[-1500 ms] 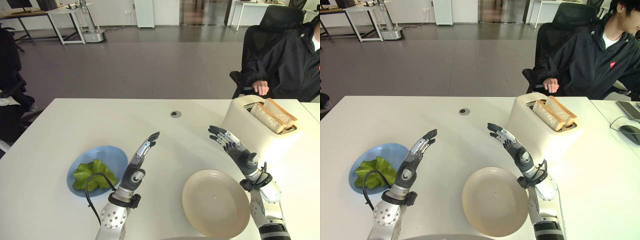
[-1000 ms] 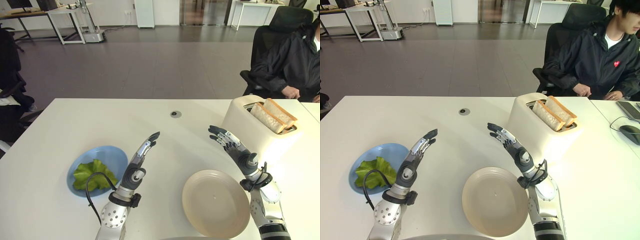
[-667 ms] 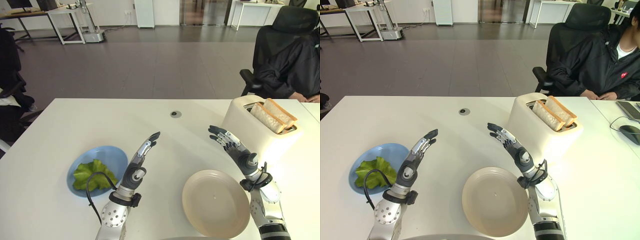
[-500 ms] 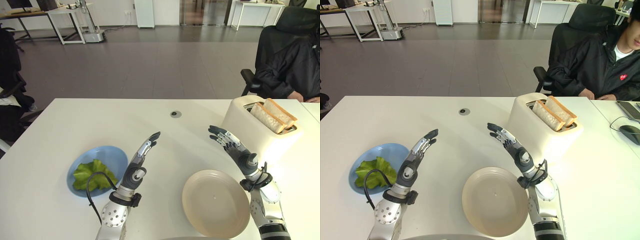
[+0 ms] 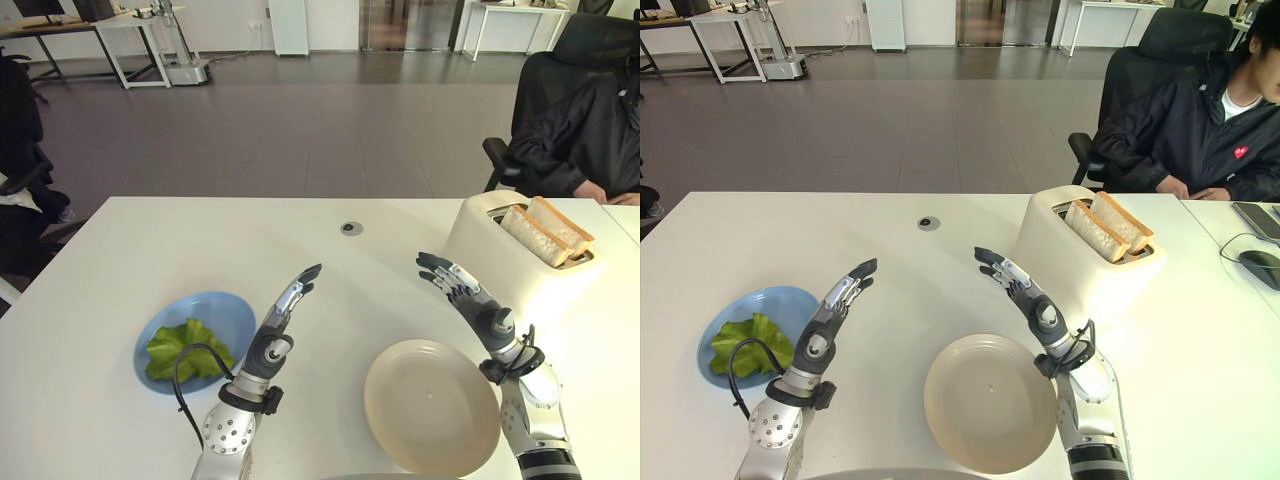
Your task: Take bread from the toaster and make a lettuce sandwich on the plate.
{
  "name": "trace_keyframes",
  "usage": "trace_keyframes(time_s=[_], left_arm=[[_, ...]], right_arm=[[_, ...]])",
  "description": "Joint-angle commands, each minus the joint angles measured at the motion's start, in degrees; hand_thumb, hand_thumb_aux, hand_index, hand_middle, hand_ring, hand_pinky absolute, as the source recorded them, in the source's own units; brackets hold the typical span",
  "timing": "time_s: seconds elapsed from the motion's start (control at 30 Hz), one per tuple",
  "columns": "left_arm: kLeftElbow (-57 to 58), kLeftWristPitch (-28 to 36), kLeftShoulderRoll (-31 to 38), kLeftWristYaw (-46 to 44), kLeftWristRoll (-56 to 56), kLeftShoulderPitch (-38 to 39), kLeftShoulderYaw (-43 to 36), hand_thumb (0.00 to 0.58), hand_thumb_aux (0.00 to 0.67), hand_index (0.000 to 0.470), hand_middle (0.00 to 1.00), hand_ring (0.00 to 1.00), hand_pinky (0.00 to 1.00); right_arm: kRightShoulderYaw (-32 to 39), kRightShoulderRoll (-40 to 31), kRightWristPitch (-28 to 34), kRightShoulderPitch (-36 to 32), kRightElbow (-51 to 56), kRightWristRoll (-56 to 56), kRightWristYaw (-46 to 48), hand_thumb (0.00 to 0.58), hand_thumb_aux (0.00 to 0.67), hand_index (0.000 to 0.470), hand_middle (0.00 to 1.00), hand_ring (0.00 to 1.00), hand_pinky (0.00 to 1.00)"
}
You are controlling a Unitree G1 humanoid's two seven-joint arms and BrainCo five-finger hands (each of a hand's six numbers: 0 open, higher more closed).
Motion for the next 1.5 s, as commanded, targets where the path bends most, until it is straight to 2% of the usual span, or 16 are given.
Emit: trace_keyframes(time_s=[0.03, 0.1, 0.17, 0.23, 0.3, 0.47, 0.67, 0.7, 0.73, 0.8, 0.97, 1.03, 1.07, 1.2, 1.37, 1.5], left_arm=[[0.92, 0.57, -0.09, -0.49, -0.19, -0.70, -0.68, 0.000, 0.000, 0.000, 0.00, 0.00, 0.00], [1.16, 0.57, -0.19, -0.56, -0.15, -0.90, -0.83, 0.000, 0.000, 0.000, 0.00, 0.00, 0.00], [1.54, 0.61, -0.25, -0.76, -0.15, -1.24, -1.09, 0.000, 0.000, 0.000, 0.00, 0.00, 0.00], [1.87, 0.52, -0.44, -0.68, 0.10, -1.33, -1.39, 0.000, 0.000, 0.000, 0.00, 0.00, 0.00], [2.07, 0.41, -0.72, -0.49, 0.47, -1.35, -1.72, 0.000, 0.000, 0.000, 0.00, 0.00, 0.00], [2.99, 0.39, -0.86, -0.76, 0.33, -2.49, -2.24, 0.000, 0.000, 0.000, 0.00, 0.00, 0.00], [3.25, 0.21, -0.89, -1.03, -0.04, -2.67, -2.35, 0.000, 0.000, 0.000, 0.00, 0.00, 0.00], [3.26, 0.18, -0.91, -1.07, -0.08, -2.66, -2.36, 0.000, 0.000, 0.000, 0.00, 0.00, 0.00], [3.24, 0.17, -0.98, -1.03, -0.02, -2.61, -2.36, 0.000, 0.000, 0.000, 0.00, 0.00, 0.00], [3.26, 0.19, -1.10, -1.02, 0.08, -2.69, -2.42, 0.000, 0.000, 0.000, 0.00, 0.00, 0.00], [3.46, 0.17, -1.27, -1.08, 0.26, -2.87, -2.40, 0.000, 0.000, 0.000, 0.00, 0.00, 0.00], [3.47, 0.15, -1.26, -1.08, 0.34, -2.88, -2.34, 0.000, 0.000, 0.000, 0.00, 0.00, 0.00], [3.46, 0.14, -1.23, -1.08, 0.36, -2.85, -2.29, 0.000, 0.000, 0.000, 0.00, 0.00, 0.00], [3.43, -0.04, -0.88, -0.80, 1.48, -2.80, -1.93, 0.000, 0.000, 0.000, 0.00, 0.00, 0.00], [0.38, -0.21, 0.38, -0.15, 3.71, -1.53, -0.60, 0.000, 0.000, 0.000, 0.00, 0.00, 0.00], [-6.71, 2.16, 3.05, -1.12, 3.12, 1.12, 0.87, 0.000, 0.000, 0.000, 0.00, 0.00, 0.00]], right_arm=[[-0.16, -0.41, -0.27, 0.54, -0.85, -0.41, -0.14, 0.000, 0.000, 0.000, 0.00, 0.00, 0.00], [-1.41, -1.49, -0.55, 0.72, -4.77, -0.18, -1.01, 0.000, 0.000, 0.000, 0.00, 0.00, 0.00], [-7.43, -5.51, 3.08, -0.78, -13.38, 3.84, -4.41, 0.000, 0.000, 0.000, 0.00, 0.00, 0.00], [-17.83, -13.58, 11.55, -7.26, -15.29, 4.36, -11.80, 0.000, 0.000, 0.000, 0.00, 0.00, 0.00], [-24.35, -22.80, 19.24, -13.36, -8.07, -2.97, -18.40, 0.000, 0.000, 0.000, 0.00, 0.00, 0.00], [-21.51, -35.20, 21.27, -15.13, 7.60, -24.60, -25.52, 0.000, 0.000, 0.000, 0.00, 0.00, 0.00], [-15.21, -37.97, 18.36, -14.35, 20.06, -33.69, -27.34, 0.000, 0.000, 0.000, 0.00, 0.00, 0.00], [-14.44, -38.01, 17.98, -14.11, 20.73, -34.22, -27.13, 0.136, 0.084, 0.059, 0.00, 0.00, 0.00], [-13.76, -38.06, 17.59, -14.17, 21.31, -34.48, -26.98, 0.179, 0.113, 0.079, 0.00, 0.00, 0.00], [-12.96, -38.06, 16.92, -14.08, 21.47, -34.54, -26.47, 0.405, 0.302, 0.212, 0.00, 0.00, 0.00], [-11.81, -37.49, 16.18, -13.09, 19.56, -34.57, -26.05, 0.491, 0.407, 0.286, 0.00, 0.00, 0.00], [-11.65, -36.98, 16.04, -12.46, 18.26, -33.93, -25.54, 0.554, 0.528, 0.370, 0.00, 0.00, 0.00], [-11.89, -36.76, 16.06, -12.27, 17.50, -33.49, -25.56, 0.580, 0.670, 0.470, 0.00, 0.00, 0.00], [-16.53, -34.47, 18.74, -12.66, 12.58, -24.94, -24.04, 0.580, 0.670, 0.470, 0.00, 0.00, 0.00], [-30.77, -34.65, 33.53, -13.74, 0.00, 1.76, -14.22, 0.580, 0.670, 0.470, 0.00, 0.00, 0.00], [-38.64, -38.58, 45.34, -7.60, -13.85, 22.62, 2.96, 0.580, 0.670, 0.470, 0.00, 0.00, 0.00]])
